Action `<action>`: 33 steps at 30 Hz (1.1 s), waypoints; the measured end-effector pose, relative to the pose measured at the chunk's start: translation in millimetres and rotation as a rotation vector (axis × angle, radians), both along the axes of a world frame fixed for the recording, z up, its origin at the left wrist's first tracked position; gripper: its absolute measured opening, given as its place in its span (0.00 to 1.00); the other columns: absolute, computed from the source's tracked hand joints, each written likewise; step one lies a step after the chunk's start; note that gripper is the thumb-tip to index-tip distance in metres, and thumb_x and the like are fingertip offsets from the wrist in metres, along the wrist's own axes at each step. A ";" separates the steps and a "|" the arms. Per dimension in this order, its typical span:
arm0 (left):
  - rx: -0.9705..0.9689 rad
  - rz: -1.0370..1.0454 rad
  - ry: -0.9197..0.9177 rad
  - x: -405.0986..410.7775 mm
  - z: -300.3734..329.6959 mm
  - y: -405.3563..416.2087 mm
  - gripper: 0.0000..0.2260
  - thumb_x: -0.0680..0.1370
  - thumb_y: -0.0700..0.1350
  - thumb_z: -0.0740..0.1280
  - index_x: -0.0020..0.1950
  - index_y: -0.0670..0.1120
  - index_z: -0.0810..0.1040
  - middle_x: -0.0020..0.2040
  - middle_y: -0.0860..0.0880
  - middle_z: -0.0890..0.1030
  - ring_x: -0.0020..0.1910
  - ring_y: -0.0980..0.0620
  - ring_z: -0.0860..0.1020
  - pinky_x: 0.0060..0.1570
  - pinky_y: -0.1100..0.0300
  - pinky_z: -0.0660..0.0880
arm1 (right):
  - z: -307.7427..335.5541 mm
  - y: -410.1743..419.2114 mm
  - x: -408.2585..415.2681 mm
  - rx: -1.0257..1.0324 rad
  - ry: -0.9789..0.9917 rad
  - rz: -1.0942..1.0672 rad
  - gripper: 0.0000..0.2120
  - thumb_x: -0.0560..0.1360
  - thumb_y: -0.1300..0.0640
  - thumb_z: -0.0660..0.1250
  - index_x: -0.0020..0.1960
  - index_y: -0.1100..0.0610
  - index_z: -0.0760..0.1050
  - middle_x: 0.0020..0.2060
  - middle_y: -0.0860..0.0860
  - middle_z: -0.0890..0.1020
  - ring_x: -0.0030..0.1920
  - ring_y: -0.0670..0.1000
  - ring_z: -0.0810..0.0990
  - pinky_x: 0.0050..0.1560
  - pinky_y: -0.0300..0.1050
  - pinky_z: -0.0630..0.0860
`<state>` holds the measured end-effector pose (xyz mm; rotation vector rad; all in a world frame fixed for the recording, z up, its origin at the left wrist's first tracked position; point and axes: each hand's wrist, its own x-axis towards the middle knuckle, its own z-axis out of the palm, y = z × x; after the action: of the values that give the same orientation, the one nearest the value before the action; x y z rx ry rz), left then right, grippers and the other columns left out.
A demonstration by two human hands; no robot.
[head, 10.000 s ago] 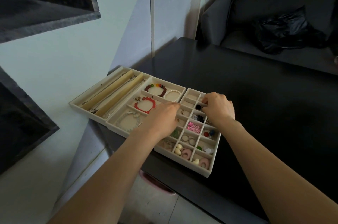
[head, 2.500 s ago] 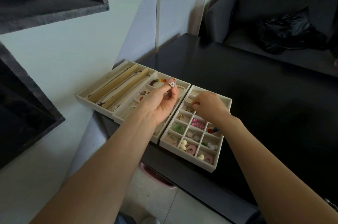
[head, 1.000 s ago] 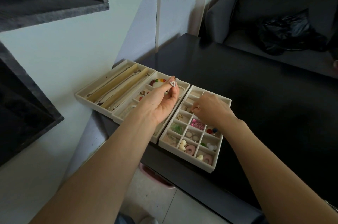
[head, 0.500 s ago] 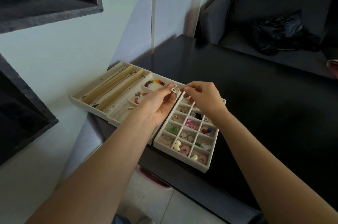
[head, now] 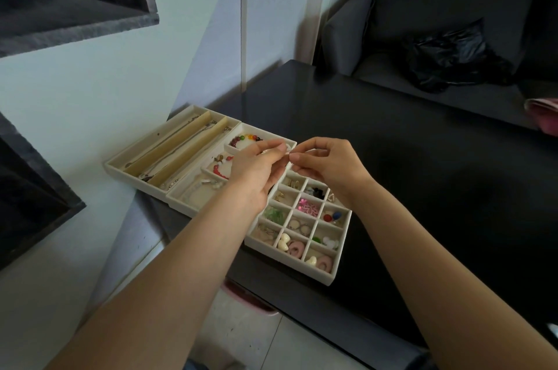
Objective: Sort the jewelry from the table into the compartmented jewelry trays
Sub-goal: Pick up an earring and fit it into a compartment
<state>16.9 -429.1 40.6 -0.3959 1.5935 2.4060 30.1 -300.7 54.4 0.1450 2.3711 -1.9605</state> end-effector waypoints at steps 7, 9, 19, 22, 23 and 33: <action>0.145 0.040 -0.076 -4.4 4.6 -9.2 0.06 0.77 0.35 0.65 0.49 0.43 0.79 0.44 0.46 0.81 0.42 0.54 0.81 0.42 0.62 0.78 | 0.6 15.7 -4.1 0.034 -0.001 -0.067 0.06 0.74 0.65 0.67 0.47 0.57 0.81 0.43 0.54 0.84 0.45 0.49 0.84 0.47 0.40 0.81; 0.154 0.016 -0.077 -5.2 3.8 -10.3 0.05 0.77 0.35 0.65 0.48 0.43 0.78 0.43 0.46 0.81 0.43 0.53 0.80 0.44 0.61 0.78 | 2.6 22.6 -5.6 0.059 -0.012 -0.087 0.05 0.74 0.65 0.67 0.47 0.58 0.81 0.43 0.54 0.84 0.44 0.49 0.84 0.46 0.39 0.81; -0.169 -0.089 0.026 -6.6 -7.8 2.4 0.03 0.76 0.38 0.68 0.46 0.46 0.78 0.43 0.48 0.82 0.42 0.55 0.82 0.46 0.61 0.79 | -13.8 57.1 -1.1 0.319 -0.069 -0.106 0.05 0.74 0.66 0.67 0.46 0.58 0.79 0.42 0.55 0.83 0.41 0.48 0.84 0.43 0.39 0.81; -0.243 -0.102 0.074 -4.1 -8.1 6.8 0.04 0.76 0.39 0.68 0.47 0.46 0.79 0.45 0.47 0.83 0.43 0.54 0.82 0.43 0.63 0.78 | -20.2 63.7 2.9 0.500 -0.072 -0.050 0.05 0.74 0.65 0.67 0.45 0.57 0.79 0.40 0.53 0.83 0.40 0.45 0.83 0.42 0.37 0.80; -0.266 -0.105 0.086 -2.8 -7.7 8.5 0.04 0.76 0.39 0.68 0.48 0.46 0.79 0.45 0.47 0.83 0.42 0.55 0.82 0.41 0.64 0.78 | -21.6 65.3 4.6 0.561 -0.066 -0.031 0.04 0.74 0.65 0.68 0.45 0.57 0.79 0.40 0.51 0.83 0.39 0.43 0.82 0.40 0.36 0.79; -0.392 -0.144 0.153 2.6 -5.0 21.5 0.06 0.76 0.40 0.69 0.52 0.45 0.80 0.47 0.47 0.83 0.43 0.55 0.82 0.42 0.65 0.79 | -28.2 66.3 12.1 0.934 -0.087 0.058 0.04 0.73 0.56 0.71 0.43 0.51 0.76 0.46 0.47 0.78 0.45 0.46 0.77 0.45 0.43 0.76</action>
<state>19.5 -407.5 35.6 -0.1561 2.0896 2.0569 42.2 -234.4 26.2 0.1858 2.9499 -0.6621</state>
